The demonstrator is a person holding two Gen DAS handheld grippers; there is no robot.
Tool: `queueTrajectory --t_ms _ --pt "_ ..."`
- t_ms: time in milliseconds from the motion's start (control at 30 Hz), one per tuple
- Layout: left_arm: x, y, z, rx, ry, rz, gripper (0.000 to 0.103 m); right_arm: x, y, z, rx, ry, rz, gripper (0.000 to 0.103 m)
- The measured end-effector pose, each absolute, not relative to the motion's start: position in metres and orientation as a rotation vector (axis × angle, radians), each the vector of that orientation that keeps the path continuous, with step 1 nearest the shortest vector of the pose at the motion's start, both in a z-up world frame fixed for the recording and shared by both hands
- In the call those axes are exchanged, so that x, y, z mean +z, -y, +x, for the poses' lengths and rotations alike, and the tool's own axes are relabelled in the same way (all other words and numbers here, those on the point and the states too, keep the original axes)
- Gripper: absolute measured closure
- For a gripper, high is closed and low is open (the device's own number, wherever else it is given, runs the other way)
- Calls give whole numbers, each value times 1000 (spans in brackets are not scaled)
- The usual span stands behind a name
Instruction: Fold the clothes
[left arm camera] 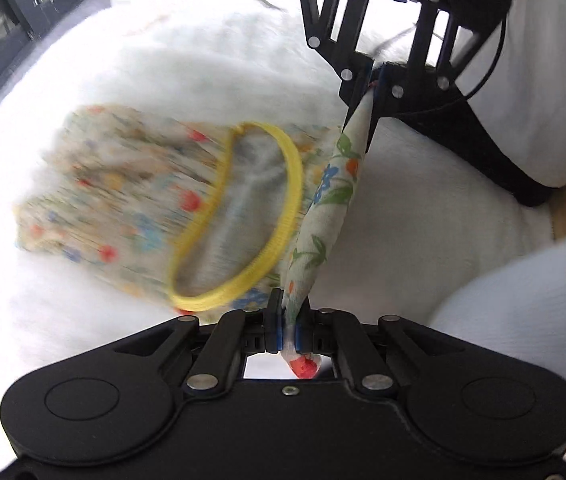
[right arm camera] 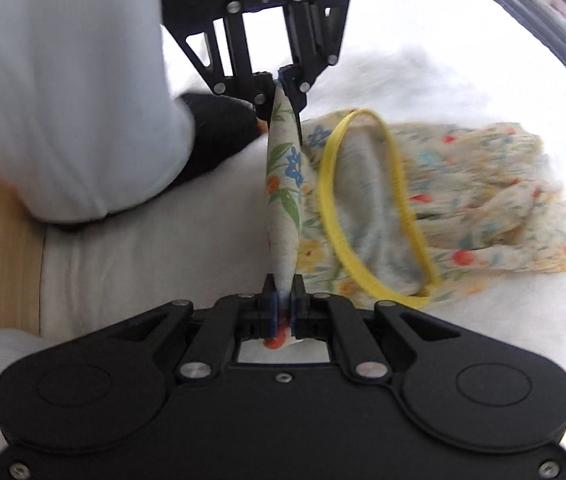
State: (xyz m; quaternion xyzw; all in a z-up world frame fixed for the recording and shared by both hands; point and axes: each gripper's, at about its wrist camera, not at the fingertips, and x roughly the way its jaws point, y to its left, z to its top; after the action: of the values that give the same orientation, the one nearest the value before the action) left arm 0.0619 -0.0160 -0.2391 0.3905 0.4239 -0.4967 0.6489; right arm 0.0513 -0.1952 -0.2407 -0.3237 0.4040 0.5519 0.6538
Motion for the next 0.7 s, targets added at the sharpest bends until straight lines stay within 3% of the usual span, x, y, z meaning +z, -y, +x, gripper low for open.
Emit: queueTrajectory --t_ms 200,400,433,467,567,700 --pt "-212 22 111 -1074 -862 926 97 -207 215 113 1172 -877 -710 96" --pt "-241 36 170 -905 -845 971 96 -223 208 188 1044 -835 -755 93" --pt "-246 39 176 -858 -832 983 90 -231 205 196 1008 -831 -761 81" --pt "-251 41 182 -812 -819 995 78 -239 202 204 973 -833 -767 65" --pt "-246 35 182 -737 -768 969 61 -255 200 208 875 -829 -821 45" --pt "-226 26 171 -684 -716 950 54 -248 220 192 751 -708 -861 39"
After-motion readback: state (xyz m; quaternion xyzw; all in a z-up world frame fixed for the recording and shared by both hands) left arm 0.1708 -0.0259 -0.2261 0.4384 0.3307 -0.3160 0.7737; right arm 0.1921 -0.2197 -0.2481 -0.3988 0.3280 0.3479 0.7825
